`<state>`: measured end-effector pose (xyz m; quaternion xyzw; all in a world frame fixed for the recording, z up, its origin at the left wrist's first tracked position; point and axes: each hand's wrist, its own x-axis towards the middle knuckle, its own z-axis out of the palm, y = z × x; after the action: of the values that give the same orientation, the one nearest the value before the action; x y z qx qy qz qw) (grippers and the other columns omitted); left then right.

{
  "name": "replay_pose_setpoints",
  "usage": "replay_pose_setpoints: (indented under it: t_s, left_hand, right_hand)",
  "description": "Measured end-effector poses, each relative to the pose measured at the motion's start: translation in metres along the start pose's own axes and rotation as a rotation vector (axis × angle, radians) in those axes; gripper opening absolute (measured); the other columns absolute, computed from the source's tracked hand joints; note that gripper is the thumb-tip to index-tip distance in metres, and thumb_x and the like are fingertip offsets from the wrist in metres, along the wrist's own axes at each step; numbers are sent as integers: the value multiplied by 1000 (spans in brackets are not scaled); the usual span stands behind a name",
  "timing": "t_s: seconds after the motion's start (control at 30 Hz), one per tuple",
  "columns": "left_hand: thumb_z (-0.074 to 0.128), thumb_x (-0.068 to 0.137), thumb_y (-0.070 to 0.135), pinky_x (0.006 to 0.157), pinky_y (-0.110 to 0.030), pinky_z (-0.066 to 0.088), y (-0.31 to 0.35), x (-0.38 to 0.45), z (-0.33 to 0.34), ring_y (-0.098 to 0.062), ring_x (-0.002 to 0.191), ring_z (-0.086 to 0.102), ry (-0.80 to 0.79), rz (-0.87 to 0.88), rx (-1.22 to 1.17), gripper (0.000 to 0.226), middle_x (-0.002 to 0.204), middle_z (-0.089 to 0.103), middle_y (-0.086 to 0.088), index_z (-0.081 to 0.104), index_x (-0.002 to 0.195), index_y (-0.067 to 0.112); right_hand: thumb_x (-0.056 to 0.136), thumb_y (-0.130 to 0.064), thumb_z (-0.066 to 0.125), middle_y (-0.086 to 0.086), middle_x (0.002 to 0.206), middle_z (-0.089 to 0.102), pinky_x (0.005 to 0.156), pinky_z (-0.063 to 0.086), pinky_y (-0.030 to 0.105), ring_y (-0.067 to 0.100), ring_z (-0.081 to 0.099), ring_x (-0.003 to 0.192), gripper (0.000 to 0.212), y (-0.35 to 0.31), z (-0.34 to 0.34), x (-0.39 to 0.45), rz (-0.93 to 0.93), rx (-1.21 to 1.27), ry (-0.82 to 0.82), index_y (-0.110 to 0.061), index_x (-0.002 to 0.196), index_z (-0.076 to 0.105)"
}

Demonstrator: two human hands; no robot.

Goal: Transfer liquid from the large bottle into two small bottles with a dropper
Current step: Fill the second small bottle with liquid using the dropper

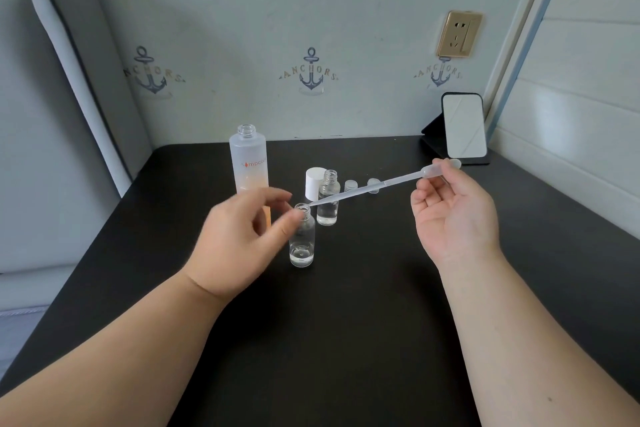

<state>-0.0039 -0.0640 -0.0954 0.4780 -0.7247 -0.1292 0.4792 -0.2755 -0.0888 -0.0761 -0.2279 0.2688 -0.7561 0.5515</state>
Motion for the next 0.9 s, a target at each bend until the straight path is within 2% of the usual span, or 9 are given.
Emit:
replay_pose_setpoints:
  t_s: [0.07, 0.13, 0.23, 0.4, 0.5, 0.63, 0.9]
  left_hand:
    - [62, 80, 71, 62, -16, 45, -1, 1, 3, -12, 68, 57, -198, -31, 51, 40, 70, 60, 13, 66, 104, 39]
    - [67, 75, 68, 58, -16, 43, -3, 2, 7, -8, 62, 54, -278, -54, 94, 37, 63, 56, 9, 66, 96, 37]
    - [73, 77, 55, 58, -14, 42, -6, 3, 10, -5, 62, 53, -263, -46, 137, 26, 70, 60, 23, 65, 87, 33]
    - [70, 80, 53, 61, -14, 43, -9, 2, 8, -7, 64, 54, -233, 13, 138, 19, 73, 59, 28, 63, 95, 44]
    - [72, 82, 48, 64, -11, 43, -10, 1, 7, -6, 68, 56, -205, 34, 118, 28, 79, 60, 31, 64, 108, 44]
    - [74, 82, 48, 62, -13, 40, -13, 2, 8, -3, 75, 58, -193, 8, 127, 36, 88, 62, 26, 66, 116, 42]
    - [74, 80, 52, 66, -7, 42, -15, 2, 8, 0, 85, 59, -226, 5, 146, 38, 93, 61, 30, 67, 116, 42]
  right_hand:
    - [92, -12, 65, 1, 76, 69, 62, 49, 21, 13, 60, 63, 28, -1, 0, 0, 1, -1, -4, -14, 68, 78]
    - [92, -12, 65, 2, 76, 68, 62, 49, 22, 13, 60, 63, 27, -1, 0, 0, 2, 2, -4, -14, 69, 78]
    - [91, -11, 66, 2, 76, 68, 63, 49, 22, 14, 60, 63, 25, -1, 0, 0, 4, 13, -3, -13, 69, 78]
    - [92, -12, 67, 1, 76, 68, 63, 49, 21, 13, 60, 63, 26, -1, 0, 1, -8, 0, -8, -15, 68, 78]
    - [91, -12, 68, 1, 76, 68, 62, 49, 22, 13, 60, 63, 25, -1, -1, 1, -11, 3, -1, -15, 69, 78]
    - [92, -12, 68, 2, 78, 68, 62, 49, 22, 13, 59, 63, 23, -1, -1, 2, -11, -3, -13, -14, 70, 77]
    - [92, -12, 69, 1, 79, 67, 61, 47, 21, 13, 57, 63, 23, 0, -2, 2, -18, -28, -7, -16, 71, 77]
